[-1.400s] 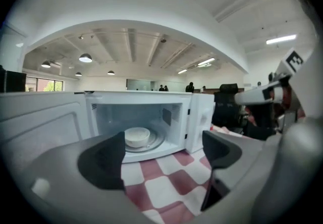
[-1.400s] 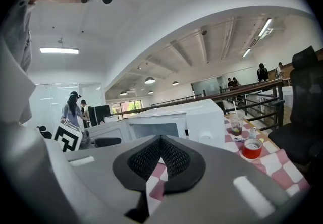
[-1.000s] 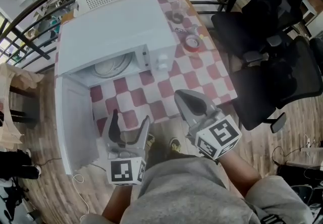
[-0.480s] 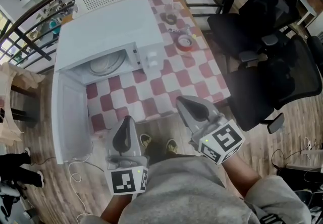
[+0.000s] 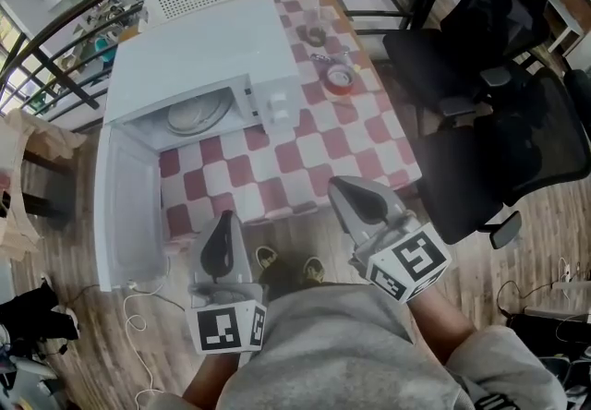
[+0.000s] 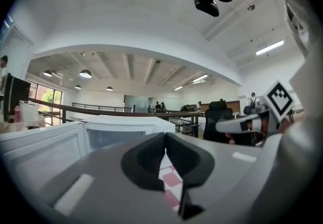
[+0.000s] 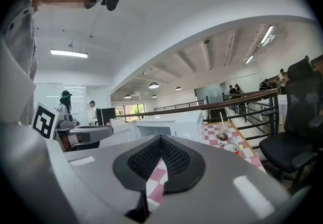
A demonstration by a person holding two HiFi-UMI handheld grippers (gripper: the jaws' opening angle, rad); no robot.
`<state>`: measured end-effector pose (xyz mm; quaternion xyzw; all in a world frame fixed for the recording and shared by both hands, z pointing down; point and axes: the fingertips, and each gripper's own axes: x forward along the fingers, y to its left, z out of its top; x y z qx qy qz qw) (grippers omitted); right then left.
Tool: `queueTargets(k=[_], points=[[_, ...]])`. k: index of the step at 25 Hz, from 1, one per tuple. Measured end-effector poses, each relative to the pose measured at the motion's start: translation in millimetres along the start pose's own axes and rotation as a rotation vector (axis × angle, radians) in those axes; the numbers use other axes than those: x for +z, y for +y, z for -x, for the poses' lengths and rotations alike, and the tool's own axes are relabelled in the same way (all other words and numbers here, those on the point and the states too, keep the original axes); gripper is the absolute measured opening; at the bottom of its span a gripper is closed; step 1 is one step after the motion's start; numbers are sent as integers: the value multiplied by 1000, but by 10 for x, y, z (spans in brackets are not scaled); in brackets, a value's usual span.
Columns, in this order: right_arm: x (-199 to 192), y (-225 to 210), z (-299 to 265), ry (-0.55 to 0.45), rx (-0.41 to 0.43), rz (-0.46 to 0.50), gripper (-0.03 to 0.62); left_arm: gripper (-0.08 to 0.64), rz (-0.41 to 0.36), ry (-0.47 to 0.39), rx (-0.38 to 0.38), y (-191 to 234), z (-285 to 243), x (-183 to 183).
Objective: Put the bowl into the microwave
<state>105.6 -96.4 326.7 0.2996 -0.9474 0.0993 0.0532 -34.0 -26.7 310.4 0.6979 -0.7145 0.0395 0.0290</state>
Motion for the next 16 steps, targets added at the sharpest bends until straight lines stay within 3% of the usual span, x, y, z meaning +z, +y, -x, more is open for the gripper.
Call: queueTargets(k=[16], points=[[-25,-16,-49,2,19,5,0,11,28,25,54,106,43,-118]])
